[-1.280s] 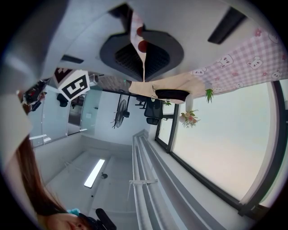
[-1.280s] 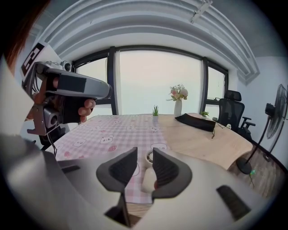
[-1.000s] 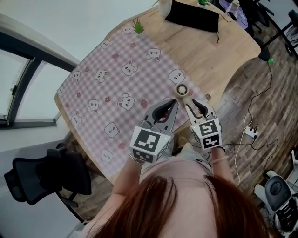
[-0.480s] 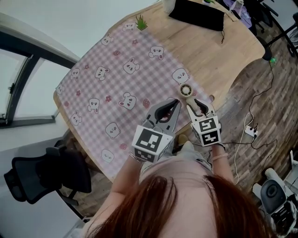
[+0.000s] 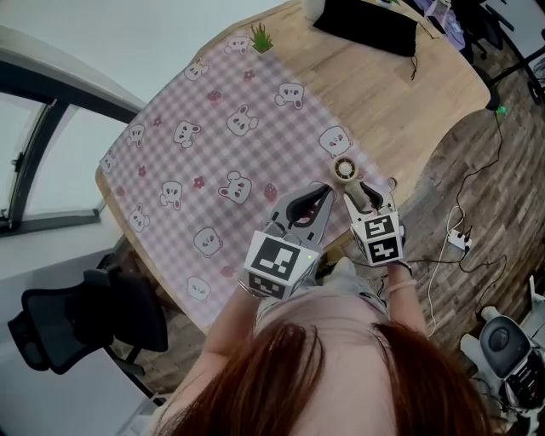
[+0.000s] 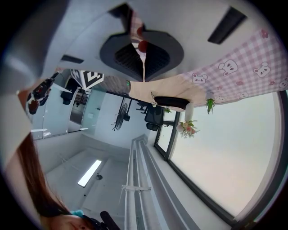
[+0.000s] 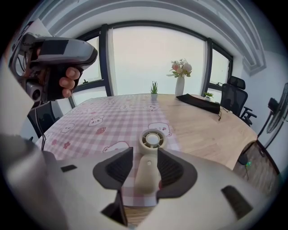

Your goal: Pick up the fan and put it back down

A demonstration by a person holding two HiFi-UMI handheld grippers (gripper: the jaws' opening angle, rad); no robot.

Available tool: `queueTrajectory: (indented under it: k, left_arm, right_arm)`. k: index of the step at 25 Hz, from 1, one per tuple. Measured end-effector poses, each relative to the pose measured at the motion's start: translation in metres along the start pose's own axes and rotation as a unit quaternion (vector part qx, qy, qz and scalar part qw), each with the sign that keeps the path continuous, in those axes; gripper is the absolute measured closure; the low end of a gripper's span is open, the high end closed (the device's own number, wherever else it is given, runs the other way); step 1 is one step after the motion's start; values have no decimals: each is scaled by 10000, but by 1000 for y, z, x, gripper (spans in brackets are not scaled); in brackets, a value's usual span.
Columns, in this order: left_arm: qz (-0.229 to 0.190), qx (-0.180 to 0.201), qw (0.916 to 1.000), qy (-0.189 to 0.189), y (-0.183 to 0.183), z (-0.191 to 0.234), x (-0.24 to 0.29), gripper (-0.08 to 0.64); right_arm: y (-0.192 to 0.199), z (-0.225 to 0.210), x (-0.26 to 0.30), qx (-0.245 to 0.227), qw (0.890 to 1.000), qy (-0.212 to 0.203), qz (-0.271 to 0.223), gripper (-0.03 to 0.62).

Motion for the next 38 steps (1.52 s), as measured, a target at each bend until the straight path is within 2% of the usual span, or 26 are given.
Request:
queueTrajectory:
  k: [25,38]
  left_arm:
    - [68,-369,9992,98,5,31,18,545]
    - [31,-423,9991,43,4,38,14,545]
  right_arm:
    - [18,-2,51,186,9961,-93,856,370]
    - [23,-1,61,151,9921,-76,1245,386]
Point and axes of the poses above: the fingertips, and each gripper's own axes: x forward along the fingers, z to its left, y out of its underside, the point moved 5 cm from there along -x, backward along the fingers, and after that the axes turned 10 degrees about y, right-handed, at the moved point
